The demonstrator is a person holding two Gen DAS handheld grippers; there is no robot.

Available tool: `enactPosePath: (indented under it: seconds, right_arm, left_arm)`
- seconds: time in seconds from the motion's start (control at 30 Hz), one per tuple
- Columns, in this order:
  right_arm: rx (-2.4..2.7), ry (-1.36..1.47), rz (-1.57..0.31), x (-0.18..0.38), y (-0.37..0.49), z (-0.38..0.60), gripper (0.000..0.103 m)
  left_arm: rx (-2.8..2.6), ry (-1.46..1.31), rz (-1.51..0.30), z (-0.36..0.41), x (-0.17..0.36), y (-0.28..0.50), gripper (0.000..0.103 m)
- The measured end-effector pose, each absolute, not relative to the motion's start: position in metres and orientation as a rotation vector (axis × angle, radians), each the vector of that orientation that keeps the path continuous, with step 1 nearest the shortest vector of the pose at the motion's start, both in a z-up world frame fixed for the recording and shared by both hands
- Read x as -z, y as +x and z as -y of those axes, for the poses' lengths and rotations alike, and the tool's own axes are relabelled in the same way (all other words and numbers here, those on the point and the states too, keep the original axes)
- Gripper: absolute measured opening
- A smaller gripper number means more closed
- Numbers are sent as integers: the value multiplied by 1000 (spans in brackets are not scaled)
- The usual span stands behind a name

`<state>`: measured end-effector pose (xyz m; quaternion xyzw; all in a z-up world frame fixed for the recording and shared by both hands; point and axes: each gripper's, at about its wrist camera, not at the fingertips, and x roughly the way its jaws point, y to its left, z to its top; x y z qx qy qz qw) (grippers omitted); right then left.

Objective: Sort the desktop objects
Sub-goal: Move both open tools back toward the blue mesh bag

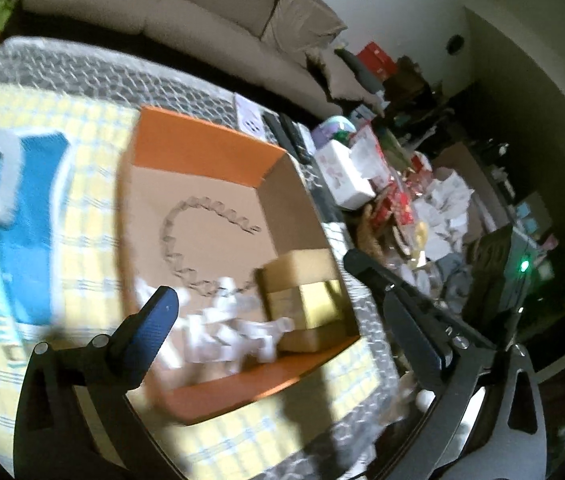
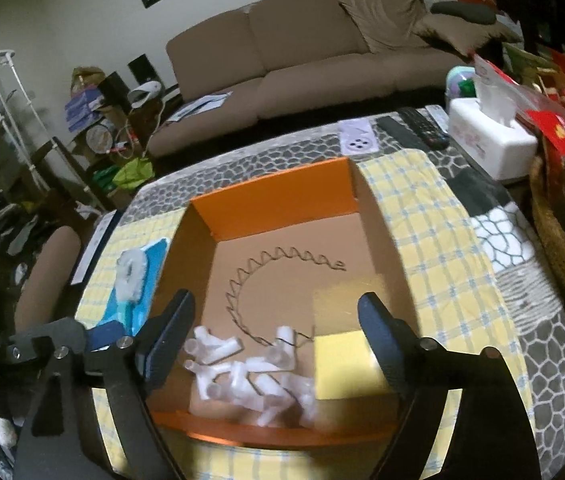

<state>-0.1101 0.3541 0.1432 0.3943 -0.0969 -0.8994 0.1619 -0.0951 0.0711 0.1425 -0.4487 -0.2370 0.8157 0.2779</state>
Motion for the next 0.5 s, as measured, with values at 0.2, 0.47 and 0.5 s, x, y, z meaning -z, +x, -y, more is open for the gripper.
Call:
enactPosePath:
  seconds: [0.2,0.47,0.5]
  right_arm:
    - [2525,1104,275,-148,-114,-321,88]
    - [2427,1057,231,-151,-117,-255,89]
    - [2412,1053,223,-151,-118,-246,89]
  left_arm:
    - [-2298,-1188,606,-24,-144,-90,103]
    - [-2504,-1220,631,57,-124,-91,103]
    - [-2531,-1226,644,70,-120,-92,103]
